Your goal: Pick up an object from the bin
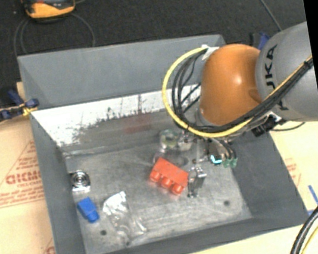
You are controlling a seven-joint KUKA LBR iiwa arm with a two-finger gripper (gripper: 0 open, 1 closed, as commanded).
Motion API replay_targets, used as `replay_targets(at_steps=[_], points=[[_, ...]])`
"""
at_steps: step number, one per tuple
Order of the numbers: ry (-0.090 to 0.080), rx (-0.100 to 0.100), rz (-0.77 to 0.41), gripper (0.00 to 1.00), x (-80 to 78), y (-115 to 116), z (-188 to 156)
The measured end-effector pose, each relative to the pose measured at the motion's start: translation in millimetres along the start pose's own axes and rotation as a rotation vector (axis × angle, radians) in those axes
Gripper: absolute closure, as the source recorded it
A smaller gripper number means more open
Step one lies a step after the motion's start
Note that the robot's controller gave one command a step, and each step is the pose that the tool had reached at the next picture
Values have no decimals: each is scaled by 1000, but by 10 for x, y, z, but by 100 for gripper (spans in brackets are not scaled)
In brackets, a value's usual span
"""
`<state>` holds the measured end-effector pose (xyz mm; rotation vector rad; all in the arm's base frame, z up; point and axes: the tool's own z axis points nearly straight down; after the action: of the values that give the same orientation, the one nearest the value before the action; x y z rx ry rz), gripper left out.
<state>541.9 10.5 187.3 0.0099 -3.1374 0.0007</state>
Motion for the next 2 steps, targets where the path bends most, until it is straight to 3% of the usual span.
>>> replay_targets(at_steps=[1,2], points=[[-14,-3,130,0,-545,-24,1155],[-21,-3,129,100,-565,-25,1100]])
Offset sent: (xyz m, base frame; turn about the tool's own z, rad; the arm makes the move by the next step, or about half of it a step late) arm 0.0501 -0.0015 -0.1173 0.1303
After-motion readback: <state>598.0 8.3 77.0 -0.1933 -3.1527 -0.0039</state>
